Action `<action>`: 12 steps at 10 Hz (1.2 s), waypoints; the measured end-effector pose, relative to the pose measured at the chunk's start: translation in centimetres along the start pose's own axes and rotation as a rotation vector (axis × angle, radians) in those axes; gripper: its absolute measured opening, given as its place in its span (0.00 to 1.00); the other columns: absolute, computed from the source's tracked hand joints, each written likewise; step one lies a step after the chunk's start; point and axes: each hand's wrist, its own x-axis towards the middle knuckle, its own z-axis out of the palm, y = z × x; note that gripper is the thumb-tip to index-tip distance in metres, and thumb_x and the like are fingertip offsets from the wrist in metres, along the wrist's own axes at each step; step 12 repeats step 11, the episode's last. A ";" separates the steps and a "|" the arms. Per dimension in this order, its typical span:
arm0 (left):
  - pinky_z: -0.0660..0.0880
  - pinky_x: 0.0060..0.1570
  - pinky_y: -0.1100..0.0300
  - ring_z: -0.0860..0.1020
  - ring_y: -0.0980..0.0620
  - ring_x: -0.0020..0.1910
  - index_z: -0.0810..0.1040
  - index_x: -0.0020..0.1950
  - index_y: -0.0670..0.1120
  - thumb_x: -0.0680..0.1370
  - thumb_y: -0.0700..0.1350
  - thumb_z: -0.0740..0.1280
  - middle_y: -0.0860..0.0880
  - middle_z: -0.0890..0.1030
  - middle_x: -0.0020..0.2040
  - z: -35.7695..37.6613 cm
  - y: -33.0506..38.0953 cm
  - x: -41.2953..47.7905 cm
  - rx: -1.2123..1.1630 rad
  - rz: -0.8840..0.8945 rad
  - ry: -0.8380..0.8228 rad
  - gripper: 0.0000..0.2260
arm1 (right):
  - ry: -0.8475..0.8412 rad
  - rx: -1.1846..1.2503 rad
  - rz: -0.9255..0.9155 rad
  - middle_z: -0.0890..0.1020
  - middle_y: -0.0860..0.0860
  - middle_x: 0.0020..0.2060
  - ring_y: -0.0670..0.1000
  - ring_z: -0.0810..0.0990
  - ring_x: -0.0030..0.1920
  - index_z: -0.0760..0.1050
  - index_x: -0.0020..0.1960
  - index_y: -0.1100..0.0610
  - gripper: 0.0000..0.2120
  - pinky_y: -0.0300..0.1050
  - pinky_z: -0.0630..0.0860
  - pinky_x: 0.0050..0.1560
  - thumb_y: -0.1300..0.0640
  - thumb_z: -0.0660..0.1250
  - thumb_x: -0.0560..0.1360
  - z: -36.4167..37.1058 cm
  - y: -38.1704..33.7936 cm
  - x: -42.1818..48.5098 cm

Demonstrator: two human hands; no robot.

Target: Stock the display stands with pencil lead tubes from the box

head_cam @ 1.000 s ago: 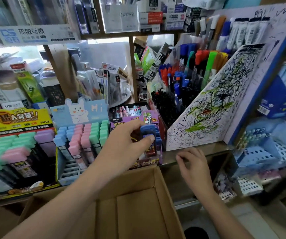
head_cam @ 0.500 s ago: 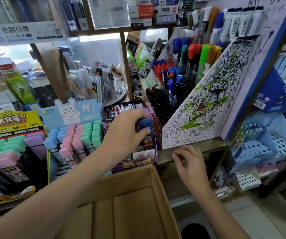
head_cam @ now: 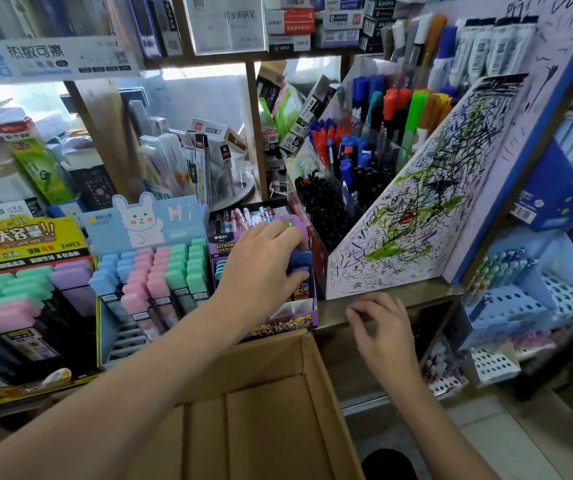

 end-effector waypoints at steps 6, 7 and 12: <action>0.71 0.55 0.52 0.72 0.47 0.50 0.72 0.50 0.48 0.66 0.62 0.78 0.50 0.75 0.49 1.0 -0.1 -0.9 0.190 -0.050 0.021 0.25 | 0.006 -0.022 0.018 0.80 0.45 0.45 0.46 0.71 0.49 0.85 0.47 0.56 0.01 0.32 0.67 0.49 0.59 0.75 0.75 0.2 0.1 0.1; 0.70 0.54 0.55 0.71 0.50 0.50 0.72 0.48 0.50 0.70 0.64 0.74 0.53 0.74 0.48 -0.3 -0.1 -1.9 0.055 -0.074 0.063 0.21 | 0.000 -0.045 0.007 0.79 0.44 0.45 0.46 0.73 0.49 0.85 0.47 0.56 0.01 0.32 0.66 0.50 0.60 0.75 0.75 0.2 0.1 0.1; 0.71 0.33 0.68 0.76 0.58 0.37 0.81 0.44 0.54 0.78 0.50 0.71 0.56 0.80 0.39 -12.1 -2.2 -12.1 -0.677 -0.353 0.284 0.03 | -0.048 0.163 0.097 0.85 0.39 0.41 0.40 0.83 0.46 0.82 0.47 0.44 0.07 0.28 0.77 0.43 0.57 0.75 0.75 -7.8 -9.2 1.8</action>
